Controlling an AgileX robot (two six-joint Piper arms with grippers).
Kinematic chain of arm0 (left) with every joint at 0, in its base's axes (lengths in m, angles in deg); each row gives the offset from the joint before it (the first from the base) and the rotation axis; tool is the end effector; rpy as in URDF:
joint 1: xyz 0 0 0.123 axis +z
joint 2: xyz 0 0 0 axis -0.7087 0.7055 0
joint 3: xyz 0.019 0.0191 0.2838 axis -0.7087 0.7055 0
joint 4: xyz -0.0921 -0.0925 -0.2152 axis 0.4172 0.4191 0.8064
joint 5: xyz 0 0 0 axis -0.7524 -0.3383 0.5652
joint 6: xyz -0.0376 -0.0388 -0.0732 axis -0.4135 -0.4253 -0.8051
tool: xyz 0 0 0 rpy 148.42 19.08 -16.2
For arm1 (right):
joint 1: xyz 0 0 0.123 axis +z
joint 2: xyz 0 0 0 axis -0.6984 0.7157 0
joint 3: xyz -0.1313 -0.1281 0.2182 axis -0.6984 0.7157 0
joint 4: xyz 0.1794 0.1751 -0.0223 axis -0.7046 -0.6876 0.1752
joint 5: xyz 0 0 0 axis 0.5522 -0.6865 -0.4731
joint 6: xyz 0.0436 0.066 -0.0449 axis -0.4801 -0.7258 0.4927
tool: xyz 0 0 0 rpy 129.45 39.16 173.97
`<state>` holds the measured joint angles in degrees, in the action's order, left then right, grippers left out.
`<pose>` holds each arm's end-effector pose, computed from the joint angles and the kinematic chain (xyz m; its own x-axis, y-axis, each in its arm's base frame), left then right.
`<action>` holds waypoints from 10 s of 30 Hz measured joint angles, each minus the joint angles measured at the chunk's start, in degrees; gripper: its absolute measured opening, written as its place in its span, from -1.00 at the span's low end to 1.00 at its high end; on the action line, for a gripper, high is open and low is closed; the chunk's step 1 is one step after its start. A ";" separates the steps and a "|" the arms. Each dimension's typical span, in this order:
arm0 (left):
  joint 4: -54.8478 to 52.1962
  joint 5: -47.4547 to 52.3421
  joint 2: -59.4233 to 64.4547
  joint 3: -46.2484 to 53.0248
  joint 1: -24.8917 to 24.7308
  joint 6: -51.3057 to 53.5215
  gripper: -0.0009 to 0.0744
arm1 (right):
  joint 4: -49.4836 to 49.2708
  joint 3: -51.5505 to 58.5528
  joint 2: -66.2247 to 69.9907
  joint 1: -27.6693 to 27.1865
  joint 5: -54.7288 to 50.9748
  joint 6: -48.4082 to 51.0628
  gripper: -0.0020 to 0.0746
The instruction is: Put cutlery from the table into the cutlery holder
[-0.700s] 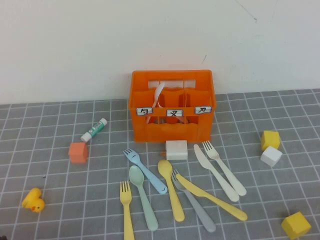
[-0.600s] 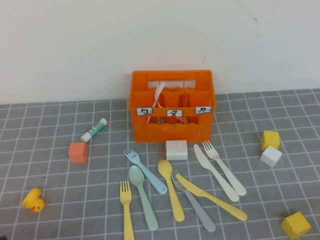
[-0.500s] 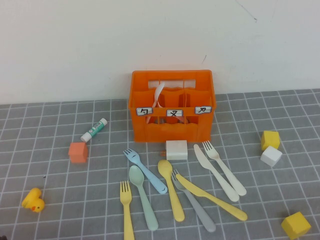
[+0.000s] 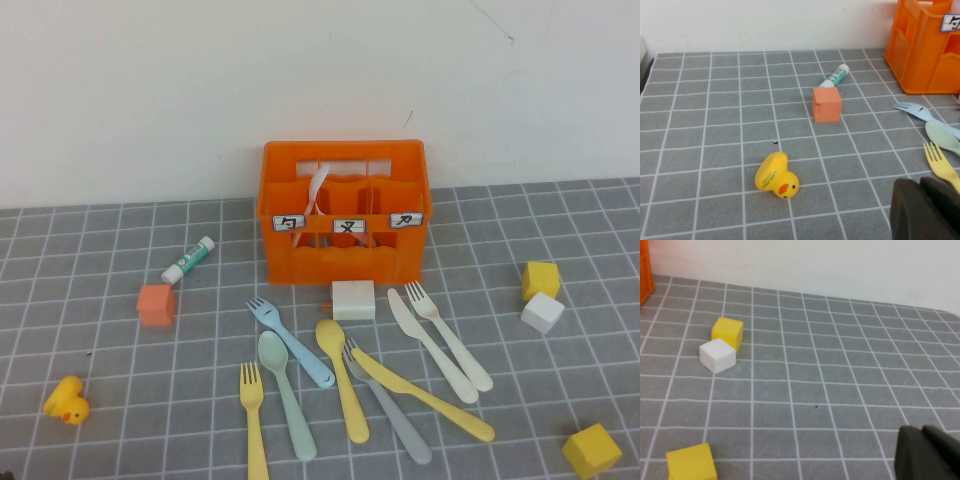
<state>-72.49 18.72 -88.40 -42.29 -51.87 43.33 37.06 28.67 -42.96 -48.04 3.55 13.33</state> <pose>0.0529 -0.0064 0.1760 -0.2664 -0.1111 -0.9574 0.0826 0.9870 -0.1376 0.0530 -0.0077 0.1749 -0.2676 -0.1680 -0.9488 0.0622 0.9796 -0.1910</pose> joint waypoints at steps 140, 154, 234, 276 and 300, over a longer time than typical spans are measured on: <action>-4.79 8.17 111.69 -56.93 -25.17 -21.21 -0.33 | -31.96 -28.66 38.88 0.00 -18.25 48.06 -0.95; -11.65 9.31 110.03 -56.65 -25.17 -25.70 -0.67 | -31.96 -28.66 38.88 0.00 -18.52 48.11 -0.95; -15.63 -84.42 123.65 -65.12 -14.46 -13.22 -0.67 | -31.86 -28.66 38.88 0.00 -25.57 48.11 -0.95; -21.77 -26.82 82.12 -67.12 -14.98 -9.46 -0.97 | -47.92 -31.51 40.89 0.00 -24.74 64.26 -0.95; -12.80 9.01 34.60 -33.13 -14.80 -13.60 -0.97 | -40.57 -53.70 81.11 19.45 -15.55 53.61 -0.95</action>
<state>-85.29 27.73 -53.80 -75.42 -66.67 29.73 -3.51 -25.03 38.15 -28.59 -12.01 66.95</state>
